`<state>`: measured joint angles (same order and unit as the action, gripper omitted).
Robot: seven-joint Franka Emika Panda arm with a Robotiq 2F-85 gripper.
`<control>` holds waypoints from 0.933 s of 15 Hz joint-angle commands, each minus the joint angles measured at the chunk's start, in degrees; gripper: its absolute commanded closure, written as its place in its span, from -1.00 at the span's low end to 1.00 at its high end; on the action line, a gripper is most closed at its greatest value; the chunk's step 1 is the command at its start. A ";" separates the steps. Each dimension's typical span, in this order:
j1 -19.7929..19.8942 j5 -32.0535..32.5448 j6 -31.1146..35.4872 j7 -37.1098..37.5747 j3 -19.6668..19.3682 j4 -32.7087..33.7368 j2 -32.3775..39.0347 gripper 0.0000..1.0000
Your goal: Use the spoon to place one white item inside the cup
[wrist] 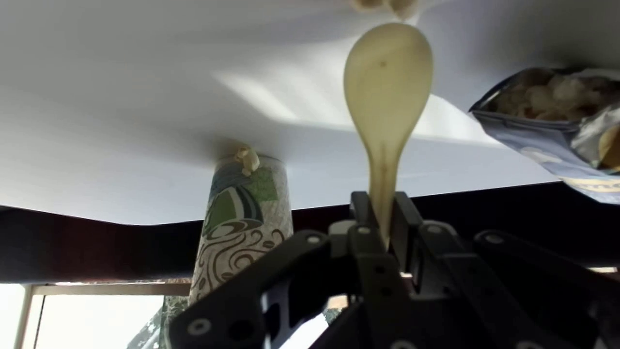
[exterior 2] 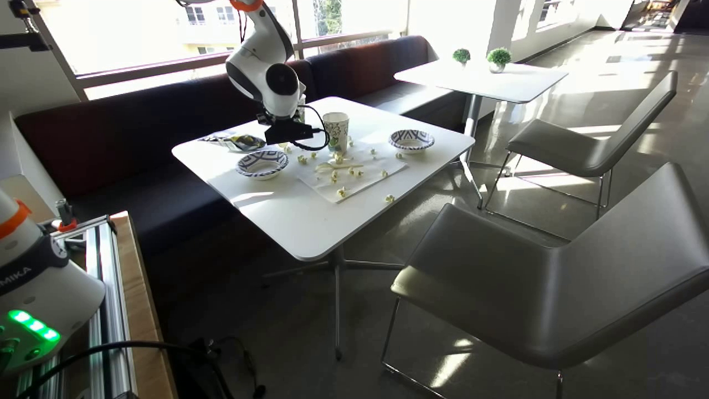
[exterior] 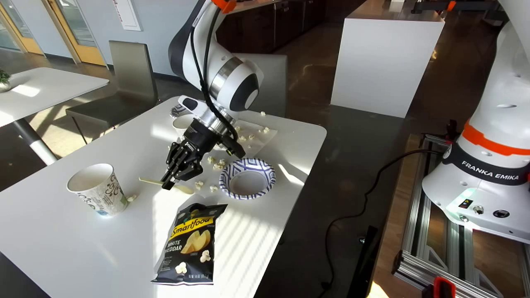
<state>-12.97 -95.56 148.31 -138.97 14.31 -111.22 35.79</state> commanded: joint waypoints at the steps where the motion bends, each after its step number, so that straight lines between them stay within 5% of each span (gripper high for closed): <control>1: -1.87 -2.42 -1.05 -2.77 -2.15 0.89 1.58 0.93; 14: -5.07 4.49 1.96 1.25 -4.97 -0.80 0.04 0.93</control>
<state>-16.32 -93.90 148.42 -139.30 10.97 -110.95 36.13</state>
